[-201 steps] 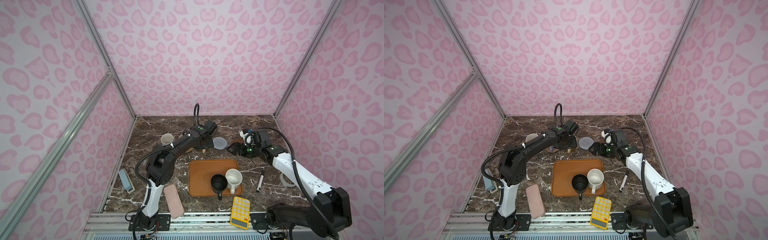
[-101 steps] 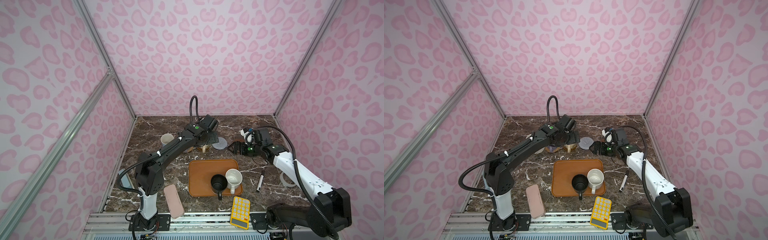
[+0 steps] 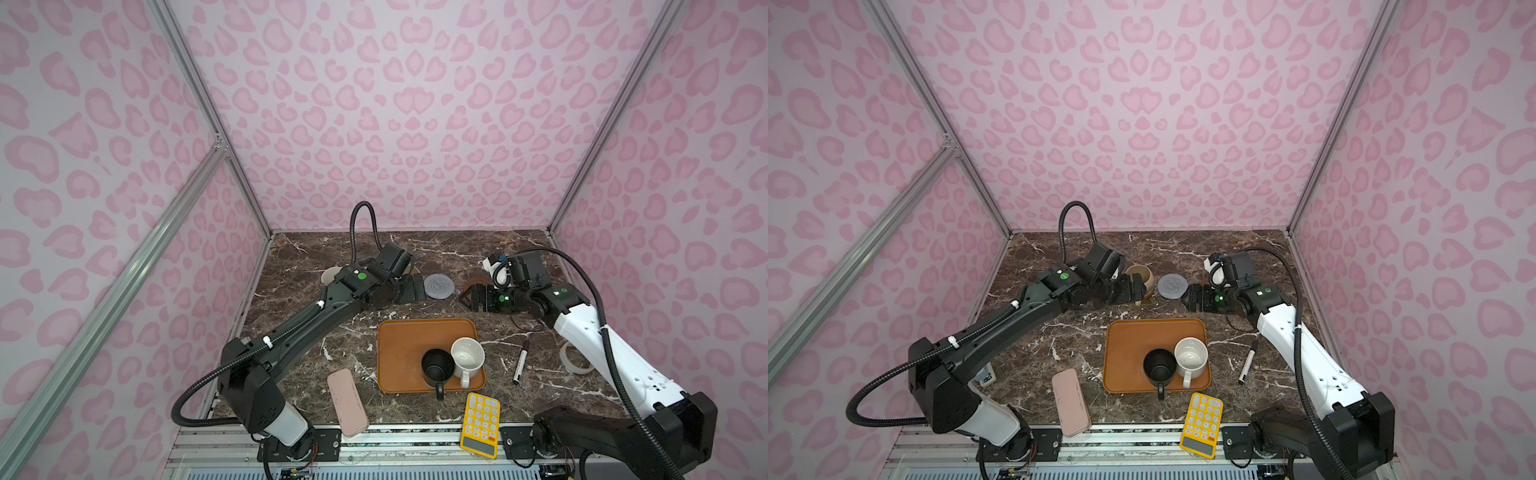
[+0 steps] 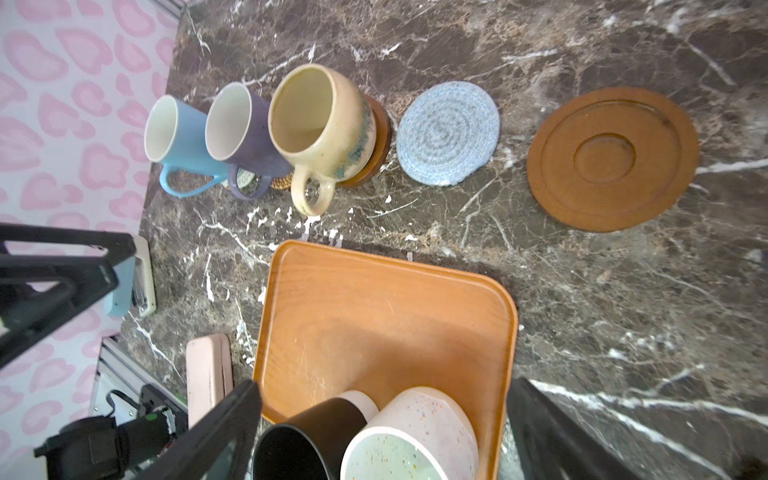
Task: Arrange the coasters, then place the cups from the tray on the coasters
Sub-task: 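Open left gripper and raise it off the cream mug, then lower right gripper into the black mug on the tray while left gripper withdraws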
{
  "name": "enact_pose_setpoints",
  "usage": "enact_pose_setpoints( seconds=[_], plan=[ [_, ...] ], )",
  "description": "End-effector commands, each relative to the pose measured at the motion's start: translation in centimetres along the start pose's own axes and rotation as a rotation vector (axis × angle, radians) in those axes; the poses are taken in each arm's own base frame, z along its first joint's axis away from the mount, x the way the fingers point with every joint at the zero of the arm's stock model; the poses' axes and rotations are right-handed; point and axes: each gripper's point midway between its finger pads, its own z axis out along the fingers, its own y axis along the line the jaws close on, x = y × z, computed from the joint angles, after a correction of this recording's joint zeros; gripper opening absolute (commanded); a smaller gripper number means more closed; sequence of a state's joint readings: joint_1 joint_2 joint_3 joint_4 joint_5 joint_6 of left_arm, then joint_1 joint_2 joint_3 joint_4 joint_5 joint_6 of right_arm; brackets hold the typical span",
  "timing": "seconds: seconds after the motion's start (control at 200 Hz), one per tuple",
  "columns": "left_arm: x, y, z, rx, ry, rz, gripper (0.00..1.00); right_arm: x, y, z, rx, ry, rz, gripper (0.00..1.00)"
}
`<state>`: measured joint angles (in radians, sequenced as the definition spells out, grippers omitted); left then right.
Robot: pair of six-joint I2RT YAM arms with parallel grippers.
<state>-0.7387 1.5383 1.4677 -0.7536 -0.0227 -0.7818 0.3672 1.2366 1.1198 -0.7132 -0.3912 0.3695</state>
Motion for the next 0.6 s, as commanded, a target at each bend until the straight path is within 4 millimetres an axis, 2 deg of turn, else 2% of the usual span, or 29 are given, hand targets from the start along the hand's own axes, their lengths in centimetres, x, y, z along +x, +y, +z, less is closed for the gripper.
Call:
enact_pose_setpoints(
  seconds=[0.0, 0.295, 0.335, 0.45, 0.595],
  plan=[
    [0.3, -0.2, -1.3, 0.033, -0.005, -0.003, 0.98, 1.4, 0.0, -0.6, 0.097, 0.043, -0.075, 0.90],
    [2.0, -0.9, -2.8, 0.148, 0.032, -0.040, 0.98, 4.6, 4.3, -1.3, 0.136, 0.092, -0.216, 0.79],
    [2.8, -0.1, -2.4, 0.132, 0.047, -0.045, 0.98, 5.3, 4.9, -1.4, 0.133, 0.096, -0.230, 0.76],
    [3.7, 0.4, -2.8, 0.142, 0.055, -0.068, 0.98, 7.3, 6.5, -1.4, 0.134, 0.108, -0.273, 0.65],
    [5.2, 0.9, -2.8, 0.177, 0.080, -0.109, 0.98, 10.0, 7.3, -1.4, 0.162, 0.124, -0.317, 0.54]
  ],
)
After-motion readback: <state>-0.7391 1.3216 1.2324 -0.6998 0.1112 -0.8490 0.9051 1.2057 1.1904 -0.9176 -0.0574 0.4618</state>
